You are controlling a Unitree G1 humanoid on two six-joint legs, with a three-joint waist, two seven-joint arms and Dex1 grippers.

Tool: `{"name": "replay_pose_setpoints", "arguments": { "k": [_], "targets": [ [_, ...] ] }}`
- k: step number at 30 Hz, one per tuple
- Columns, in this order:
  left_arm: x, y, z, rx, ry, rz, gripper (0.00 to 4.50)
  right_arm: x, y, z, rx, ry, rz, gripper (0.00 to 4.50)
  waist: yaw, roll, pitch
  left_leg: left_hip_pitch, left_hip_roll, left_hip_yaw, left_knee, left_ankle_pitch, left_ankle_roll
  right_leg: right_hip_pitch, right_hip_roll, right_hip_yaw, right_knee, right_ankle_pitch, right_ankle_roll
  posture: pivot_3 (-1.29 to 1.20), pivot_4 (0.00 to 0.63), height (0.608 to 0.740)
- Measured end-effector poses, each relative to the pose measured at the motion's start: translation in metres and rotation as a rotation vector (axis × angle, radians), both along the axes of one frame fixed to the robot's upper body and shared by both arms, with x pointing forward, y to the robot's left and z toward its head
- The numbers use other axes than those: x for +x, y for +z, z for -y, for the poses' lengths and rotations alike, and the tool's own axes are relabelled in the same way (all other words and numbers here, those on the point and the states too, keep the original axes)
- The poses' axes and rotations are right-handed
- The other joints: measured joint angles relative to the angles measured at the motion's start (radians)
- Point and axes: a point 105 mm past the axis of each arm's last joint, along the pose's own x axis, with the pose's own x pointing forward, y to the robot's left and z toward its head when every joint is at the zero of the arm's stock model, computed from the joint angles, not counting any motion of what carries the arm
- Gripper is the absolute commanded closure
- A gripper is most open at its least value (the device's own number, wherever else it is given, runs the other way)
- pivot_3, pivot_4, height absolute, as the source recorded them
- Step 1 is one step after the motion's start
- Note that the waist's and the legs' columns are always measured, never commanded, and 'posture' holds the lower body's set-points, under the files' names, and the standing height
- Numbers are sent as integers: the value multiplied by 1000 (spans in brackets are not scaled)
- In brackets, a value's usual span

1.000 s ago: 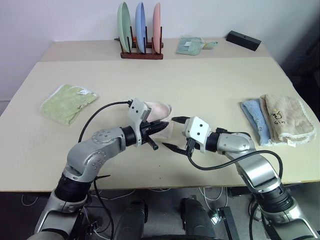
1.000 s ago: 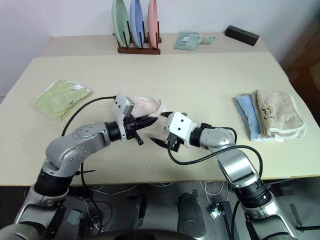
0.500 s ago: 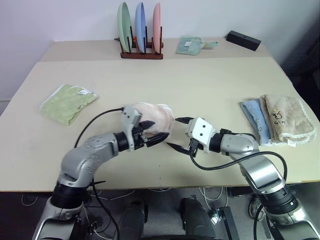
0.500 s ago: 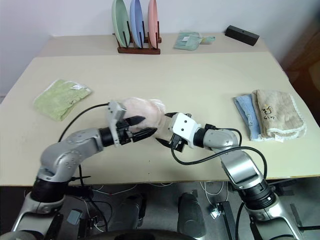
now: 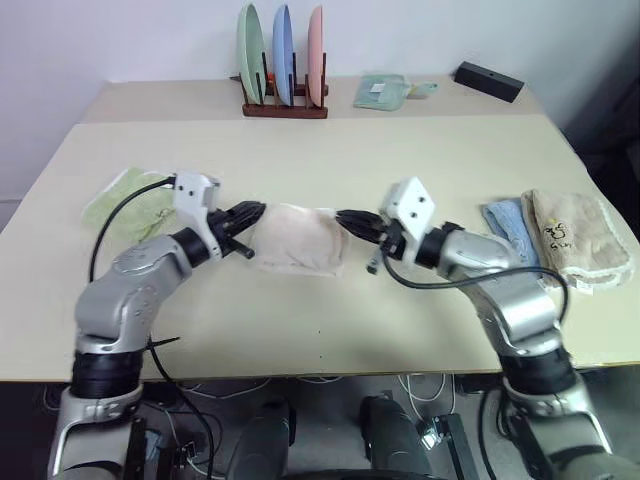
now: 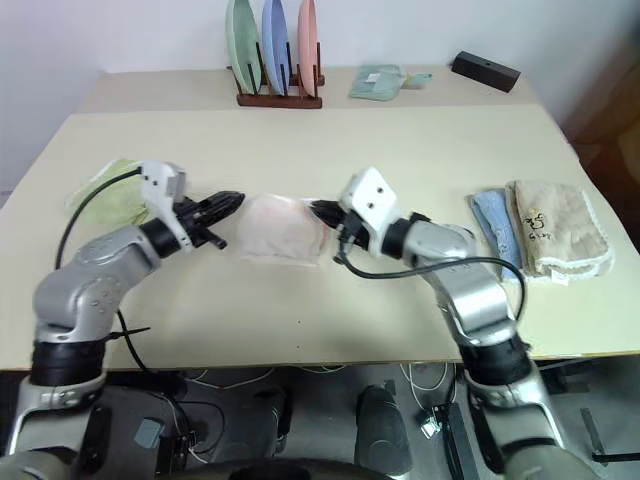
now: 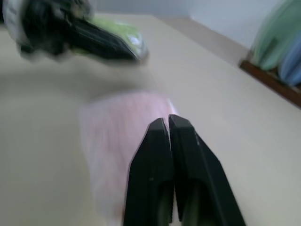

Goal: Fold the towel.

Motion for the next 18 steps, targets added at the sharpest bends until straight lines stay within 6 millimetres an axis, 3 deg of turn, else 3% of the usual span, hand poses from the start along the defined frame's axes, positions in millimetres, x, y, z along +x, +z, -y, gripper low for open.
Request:
{"name": "replay_pose_setpoints", "arguments": {
  "k": [2, 4, 8, 9, 14, 17, 18],
  "targets": [
    [3, -10, 12, 45, -17, 1, 4005, 7, -12, -15, 5, -11, -48, 4500, -2, 0, 0, 0, 0, 0, -1, 0, 0, -1, 0, 0, 0, 0, 0, 0, 150, 740],
    [6, -30, 18, 135, -18, -13, 4005, 19, -35, -21, -12, -63, -132, 4500, -3, 0, 0, 0, 0, 0, -2, 0, 0, -2, 0, 0, 0, 0, 0, 0, 150, 740],
    [14, -68, 16, 249, 18, -73, 4005, 28, -80, -18, -57, -147, -266, 4500, -3, 0, 0, 0, 0, 0, -3, 0, 0, -4, 0, 0, 2, 0, 0, 0, 150, 740],
    [15, -69, 16, 258, 20, -61, 4005, 28, -88, -17, -60, -158, -285, 4500, -3, 0, 0, 0, 0, 0, -3, 0, 0, -3, 0, 0, 3, 0, 0, 0, 150, 740],
    [10, -76, 18, 245, 25, -44, 4005, 25, -96, -15, -65, -171, -257, 4500, -4, 2, -2, 2, 0, 0, -3, 0, 0, -1, 0, 0, 3, 0, 1, 0, 150, 740],
    [7, -74, 14, 203, 41, -42, 4005, 22, -90, -15, -34, -157, -249, 4500, -5, 2, -2, 2, 0, 0, -3, 0, 0, -1, 0, 0, 3, 0, 1, 0, 150, 740],
    [7, -73, 11, 181, 51, -45, 4072, 21, -87, -14, -20, -146, -247, 3983, -6, 2, -2, 2, 0, 0, -3, 0, 0, -2, 0, 0, 3, 0, 1, 0, 150, 740]
  ]
}}
